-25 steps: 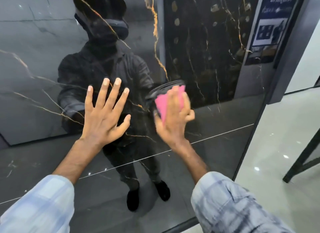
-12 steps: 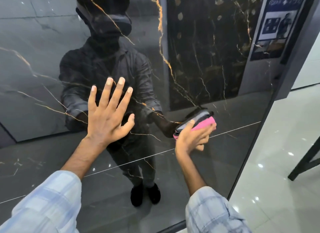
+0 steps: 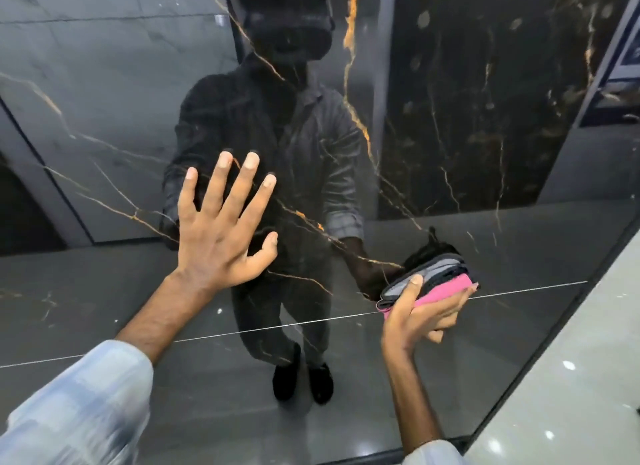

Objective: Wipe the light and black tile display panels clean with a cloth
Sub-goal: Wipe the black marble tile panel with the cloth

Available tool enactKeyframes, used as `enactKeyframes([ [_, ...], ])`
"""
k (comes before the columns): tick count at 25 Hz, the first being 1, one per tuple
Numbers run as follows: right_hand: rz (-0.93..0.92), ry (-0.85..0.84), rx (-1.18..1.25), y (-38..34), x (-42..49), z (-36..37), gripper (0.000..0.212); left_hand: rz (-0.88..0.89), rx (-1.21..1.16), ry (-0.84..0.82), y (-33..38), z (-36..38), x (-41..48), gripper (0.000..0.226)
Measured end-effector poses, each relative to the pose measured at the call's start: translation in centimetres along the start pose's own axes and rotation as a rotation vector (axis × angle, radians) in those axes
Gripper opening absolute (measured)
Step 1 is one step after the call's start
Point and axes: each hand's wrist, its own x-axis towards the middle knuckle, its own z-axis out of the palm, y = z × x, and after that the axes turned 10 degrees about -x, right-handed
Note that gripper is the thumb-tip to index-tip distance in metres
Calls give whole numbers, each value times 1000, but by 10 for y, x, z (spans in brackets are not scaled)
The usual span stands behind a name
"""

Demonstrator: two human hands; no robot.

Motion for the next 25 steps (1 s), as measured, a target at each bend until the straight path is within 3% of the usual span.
enactKeyframes([
  [2, 152, -57, 7, 1, -11, 1, 94, -11, -23, -18, -1, -4, 3, 79],
  [6, 171, -54, -13, -50, -21, 7, 94, -29, -216, -45, 0, -22, 4, 66],
  [8, -206, -45, -101, -83, -57, 9, 86, -67, -269, -30, -6, -37, -9, 59],
  [11, -1137, -110, -279, -106, -83, 8, 87, -201, -174, -7, -32, -58, -46, 57],
  [12, -1309, -110, -287, -111, -69, 8, 91, -232, -152, -17, -45, -61, -58, 58],
  [13, -1339, -93, -269, -110, -54, 7, 91, -240, -128, -39, -56, -63, -68, 61],
  [14, -1230, -39, -233, -99, -38, 8, 87, -224, -103, -65, -65, -61, -76, 64],
  [15, -1000, 29, -167, -89, -28, 8, 82, -194, -75, -79, -70, -57, -82, 68],
  [16, -650, 66, -46, -77, -24, 7, 78, -166, -47, -74, -73, -52, -86, 69],
  [18, 227, 59, 175, -57, -39, 6, 76, -149, -7, -28, -73, -43, -88, 70],
  [19, 526, 35, 248, -52, -51, 7, 74, -147, 1, -4, -71, -39, -87, 70],
  [20, 672, -2, 285, -55, -61, 8, 73, -147, 1, 16, -71, -37, -86, 69],
  [21, 675, -30, 277, -63, -72, 10, 74, -146, -3, 31, -71, -36, -86, 69],
  [22, 563, -38, 224, -76, -84, 15, 77, -142, -11, 41, -71, -35, -86, 68],
  [23, 367, -35, 157, -91, -97, 22, 81, -138, -25, 46, -71, -35, -87, 68],
  [25, -223, -27, -48, -115, -130, 33, 82, -133, -47, 53, -72, -36, -87, 69],
])
